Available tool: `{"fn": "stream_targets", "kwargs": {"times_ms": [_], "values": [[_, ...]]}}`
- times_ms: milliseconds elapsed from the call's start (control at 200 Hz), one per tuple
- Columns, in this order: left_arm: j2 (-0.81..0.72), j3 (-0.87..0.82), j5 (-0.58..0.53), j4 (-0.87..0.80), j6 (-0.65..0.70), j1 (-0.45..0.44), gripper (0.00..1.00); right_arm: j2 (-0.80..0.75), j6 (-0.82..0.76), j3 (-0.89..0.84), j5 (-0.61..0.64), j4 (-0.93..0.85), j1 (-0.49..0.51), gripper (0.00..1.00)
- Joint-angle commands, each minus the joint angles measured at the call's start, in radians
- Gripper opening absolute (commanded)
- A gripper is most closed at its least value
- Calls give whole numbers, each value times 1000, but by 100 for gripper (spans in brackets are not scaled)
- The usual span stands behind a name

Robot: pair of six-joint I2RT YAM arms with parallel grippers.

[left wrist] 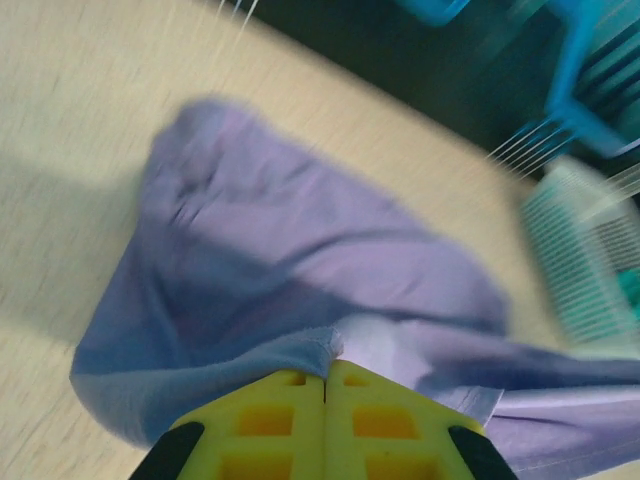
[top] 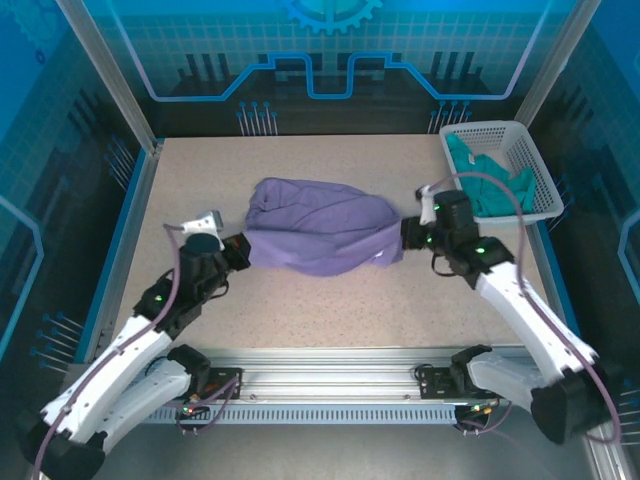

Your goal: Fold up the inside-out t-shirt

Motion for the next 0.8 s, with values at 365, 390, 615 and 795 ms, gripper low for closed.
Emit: {"fn": "stream_targets", "kwargs": {"times_ms": [365, 390, 615, 795], "values": [[-6, 359, -31, -24, 76, 10, 0, -221, -146, 367, 25, -209, -2, 0], [19, 352, -43, -14, 79, 10, 0, -202, -146, 357, 27, -190, -3, 0], [372, 489, 7, 150, 100, 220, 0, 116, -143, 469, 39, 36, -89, 0], [650, 980, 170, 105, 97, 354, 0, 415, -113, 956, -67, -2, -139, 0]]}}
